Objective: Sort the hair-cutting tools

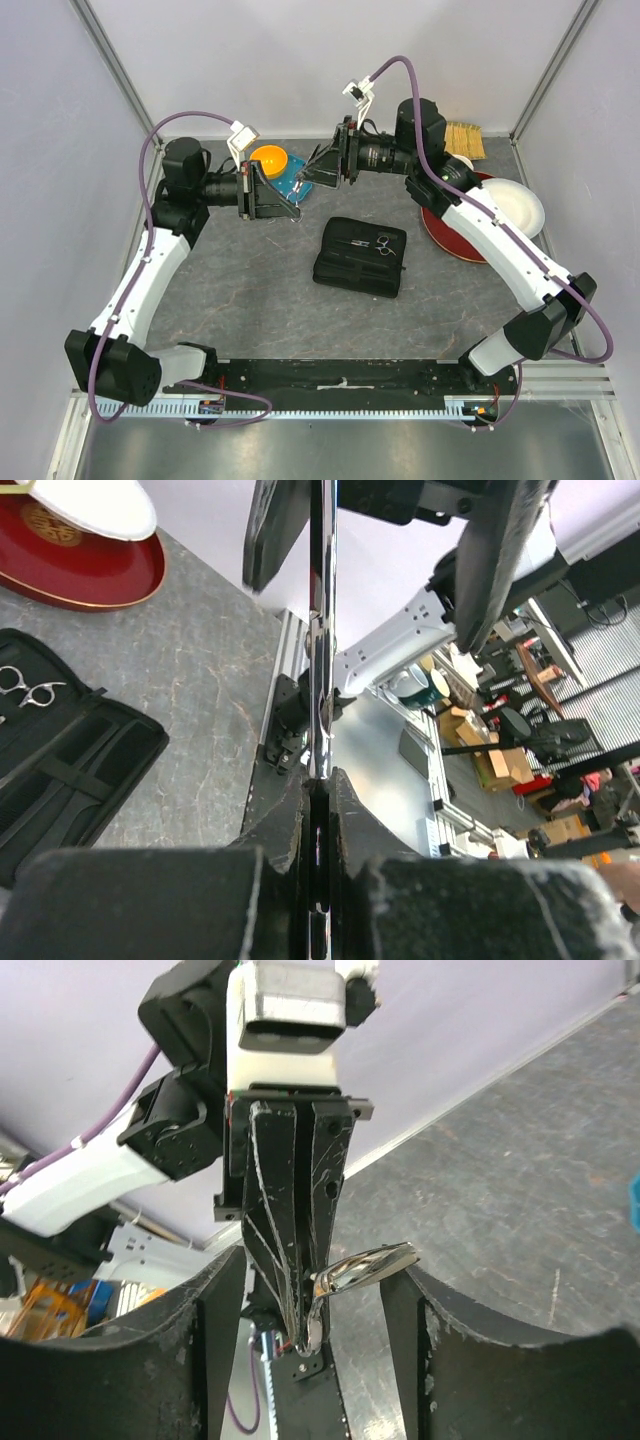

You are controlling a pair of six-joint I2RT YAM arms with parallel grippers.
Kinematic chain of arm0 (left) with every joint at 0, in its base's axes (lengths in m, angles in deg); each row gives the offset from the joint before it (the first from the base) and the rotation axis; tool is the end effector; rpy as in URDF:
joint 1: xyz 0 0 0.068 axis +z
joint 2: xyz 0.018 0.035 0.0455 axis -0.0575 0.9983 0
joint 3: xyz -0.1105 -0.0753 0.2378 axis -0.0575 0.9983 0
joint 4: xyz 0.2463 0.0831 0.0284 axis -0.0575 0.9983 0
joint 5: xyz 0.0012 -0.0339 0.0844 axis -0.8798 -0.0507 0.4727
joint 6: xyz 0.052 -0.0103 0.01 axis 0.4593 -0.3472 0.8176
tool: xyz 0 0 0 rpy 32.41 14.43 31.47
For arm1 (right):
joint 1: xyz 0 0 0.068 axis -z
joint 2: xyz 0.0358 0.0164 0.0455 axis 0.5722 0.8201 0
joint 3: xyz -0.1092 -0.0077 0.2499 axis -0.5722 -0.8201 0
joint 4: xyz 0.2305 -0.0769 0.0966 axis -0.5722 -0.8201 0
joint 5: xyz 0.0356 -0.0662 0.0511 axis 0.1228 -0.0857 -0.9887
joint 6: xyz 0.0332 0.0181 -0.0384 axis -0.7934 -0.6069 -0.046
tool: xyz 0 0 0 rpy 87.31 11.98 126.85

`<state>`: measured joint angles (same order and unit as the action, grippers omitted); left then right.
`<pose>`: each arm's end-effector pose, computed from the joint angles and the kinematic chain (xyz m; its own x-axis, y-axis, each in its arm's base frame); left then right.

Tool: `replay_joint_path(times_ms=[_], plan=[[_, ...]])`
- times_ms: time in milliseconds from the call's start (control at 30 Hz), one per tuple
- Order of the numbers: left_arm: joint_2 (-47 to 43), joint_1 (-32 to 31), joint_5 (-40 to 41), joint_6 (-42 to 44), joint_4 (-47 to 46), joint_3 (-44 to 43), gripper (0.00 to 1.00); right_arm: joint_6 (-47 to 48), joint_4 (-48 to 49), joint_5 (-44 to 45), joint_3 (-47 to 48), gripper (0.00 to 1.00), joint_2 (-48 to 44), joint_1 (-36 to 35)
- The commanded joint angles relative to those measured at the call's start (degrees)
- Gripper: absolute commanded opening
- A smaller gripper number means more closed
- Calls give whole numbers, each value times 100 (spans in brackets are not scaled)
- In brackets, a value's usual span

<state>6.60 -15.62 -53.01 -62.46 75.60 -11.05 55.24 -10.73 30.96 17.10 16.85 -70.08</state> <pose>0.2499 -0.0898 0.3972 -0.6695 0.0014 -0.7428 0.7414 0.0616 -0.6682 0.2679 0.2175 0.4717 -0.5227 0.1056 -0.8460 -0.8192 0.2123 0.5327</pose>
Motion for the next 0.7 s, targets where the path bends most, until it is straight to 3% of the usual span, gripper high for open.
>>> replay_joint_path(times_ms=[0,67,200,267,333,367,467,500,600,667], plan=[[-179,-16,-524,-415,-370,-246,2,73,428,-656,-44,60,-5,-42],[-205,-16,-550,-565,-573,-193,2,38,507,-629,-27,57,4,-42],[-240,-16,-542,-627,-626,-140,2,-129,867,-603,-35,34,39,-42],[-258,-16,-533,-723,-791,-132,2,-252,955,-603,-53,29,65,-50],[-284,-25,-542,-890,-994,-97,5,-488,1087,-577,-70,17,109,-42],[-337,-16,-533,-952,-1082,-79,9,-620,1279,-481,-123,1,135,-42],[-425,-16,-533,-1259,-1477,-9,30,-1411,1973,-384,-359,0,136,-42],[-495,-16,-489,-1417,-1583,18,47,-1595,2401,-244,-448,0,109,-33],[-653,-25,-191,-1593,-1724,35,69,-1966,2889,63,-642,0,13,-42],[-759,-25,239,-1664,-1812,79,73,-1949,2854,292,-633,0,-66,-42]])
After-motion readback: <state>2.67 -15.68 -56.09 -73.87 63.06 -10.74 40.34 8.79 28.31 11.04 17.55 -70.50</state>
